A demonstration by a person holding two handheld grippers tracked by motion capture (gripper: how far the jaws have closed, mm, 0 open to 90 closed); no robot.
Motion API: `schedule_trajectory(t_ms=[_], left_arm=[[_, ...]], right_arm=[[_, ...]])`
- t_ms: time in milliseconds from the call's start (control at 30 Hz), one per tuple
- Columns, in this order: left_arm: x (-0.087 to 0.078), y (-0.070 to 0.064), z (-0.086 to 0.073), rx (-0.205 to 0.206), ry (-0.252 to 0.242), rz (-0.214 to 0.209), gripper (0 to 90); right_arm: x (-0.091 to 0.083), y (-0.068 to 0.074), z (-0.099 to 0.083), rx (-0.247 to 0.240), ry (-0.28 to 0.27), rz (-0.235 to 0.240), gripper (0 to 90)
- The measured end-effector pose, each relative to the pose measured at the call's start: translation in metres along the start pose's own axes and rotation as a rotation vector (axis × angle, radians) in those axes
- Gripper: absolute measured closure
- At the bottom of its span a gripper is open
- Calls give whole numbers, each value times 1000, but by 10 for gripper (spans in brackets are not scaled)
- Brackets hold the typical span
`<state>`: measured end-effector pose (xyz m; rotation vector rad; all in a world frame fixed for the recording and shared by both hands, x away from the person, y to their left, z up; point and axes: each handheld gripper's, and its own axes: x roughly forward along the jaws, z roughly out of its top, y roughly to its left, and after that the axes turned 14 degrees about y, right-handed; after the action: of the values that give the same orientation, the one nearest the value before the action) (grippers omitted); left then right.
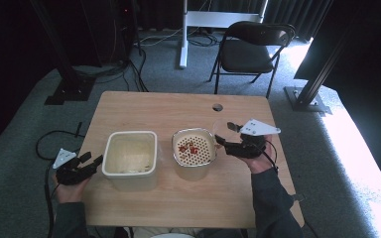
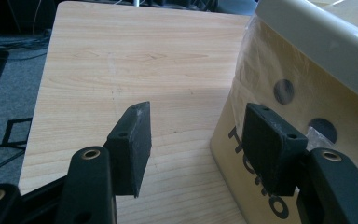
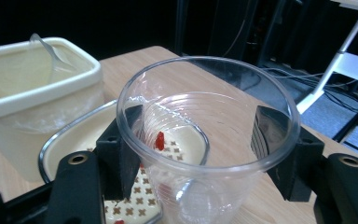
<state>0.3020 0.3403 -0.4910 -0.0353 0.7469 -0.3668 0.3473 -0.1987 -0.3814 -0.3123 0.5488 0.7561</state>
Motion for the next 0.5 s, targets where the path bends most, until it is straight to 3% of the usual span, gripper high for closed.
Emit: schedule_trajectory(t_ms=[167, 500], left_arm=[[1, 0, 0, -1, 1, -1, 436], [2, 0, -2, -1, 5, -2, 436]], right_arm=[[-3, 1, 4, 20, -30, 43, 347], [0, 7, 14, 12, -46, 87, 346]])
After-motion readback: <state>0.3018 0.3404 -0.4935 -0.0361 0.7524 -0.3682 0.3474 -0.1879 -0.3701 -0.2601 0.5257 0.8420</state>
